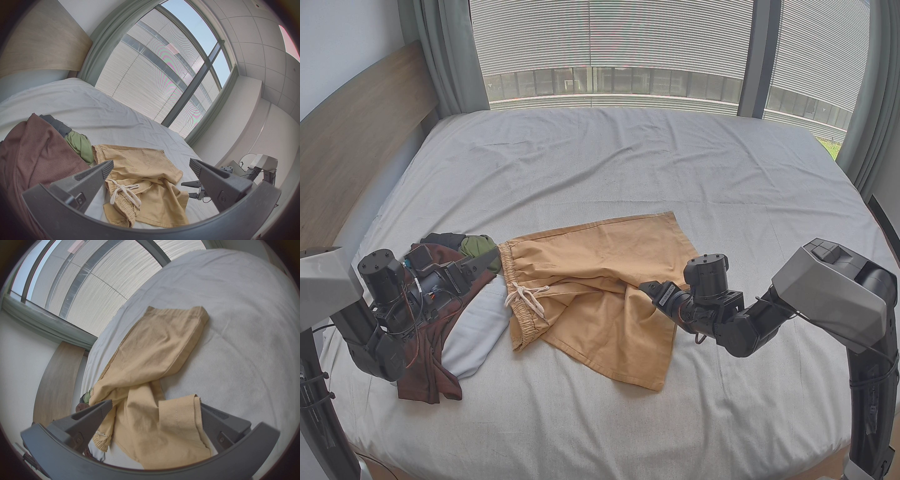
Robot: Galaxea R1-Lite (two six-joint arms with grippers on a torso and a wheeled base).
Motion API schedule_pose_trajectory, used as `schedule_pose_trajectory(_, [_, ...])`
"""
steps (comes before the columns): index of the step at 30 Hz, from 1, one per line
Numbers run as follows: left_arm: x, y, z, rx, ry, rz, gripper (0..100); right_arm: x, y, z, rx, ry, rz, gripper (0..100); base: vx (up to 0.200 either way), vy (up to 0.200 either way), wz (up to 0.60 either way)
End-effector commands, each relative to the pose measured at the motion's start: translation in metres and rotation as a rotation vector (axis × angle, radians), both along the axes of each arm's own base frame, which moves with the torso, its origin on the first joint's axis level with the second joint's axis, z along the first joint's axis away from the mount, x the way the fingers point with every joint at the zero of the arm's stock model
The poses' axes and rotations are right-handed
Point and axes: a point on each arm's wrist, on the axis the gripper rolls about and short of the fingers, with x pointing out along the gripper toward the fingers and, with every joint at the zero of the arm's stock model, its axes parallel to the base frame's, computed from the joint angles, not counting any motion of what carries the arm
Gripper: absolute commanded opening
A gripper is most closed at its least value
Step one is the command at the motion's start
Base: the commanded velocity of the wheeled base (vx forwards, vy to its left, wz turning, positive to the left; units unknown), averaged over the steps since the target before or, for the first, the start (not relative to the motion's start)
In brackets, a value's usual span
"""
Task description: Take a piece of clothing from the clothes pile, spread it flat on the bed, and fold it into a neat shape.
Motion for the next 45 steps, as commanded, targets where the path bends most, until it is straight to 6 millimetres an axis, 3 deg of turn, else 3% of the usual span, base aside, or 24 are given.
schedule_pose_trajectory(1, [0.0,0.0,0.0,0.0,0.002,0.0,100,0.006,-0.008,0.004,-0.011,-0.02,-0.023,100,0.0,0.0,0.0])
schedule_pose_trajectory(10, [0.0,0.0,-0.001,0.0,0.005,0.0,100,0.032,-0.036,0.015,-0.008,-0.073,-0.095,100,0.0,0.0,0.0])
schedule_pose_trajectory(14, [0.0,0.0,-0.002,0.0,0.008,0.0,100,0.032,-0.04,0.013,-0.018,-0.051,-0.099,100,0.0,0.0,0.0])
schedule_pose_trajectory(19, [0.0,-0.001,-0.003,0.0,0.01,-0.002,100,0.011,-0.041,0.002,-0.06,0.02,-0.075,100,0.0,0.0,0.0])
schedule_pose_trajectory(22, [0.0,-0.001,-0.003,0.0,0.01,-0.003,100,-0.023,-0.039,-0.007,-0.127,0.086,0.017,100,0.0,0.0,0.0])
schedule_pose_trajectory(32, [-0.002,-0.003,-0.006,0.003,0.026,-0.008,100,-0.063,-0.037,-0.03,-0.174,0.097,0.169,100,0.0,0.0,0.0])
schedule_pose_trajectory(45, [-0.001,-0.004,-0.012,0.009,0.041,-0.011,100,-0.085,-0.021,-0.065,-0.197,0.127,0.278,100,0.0,0.0,0.0])
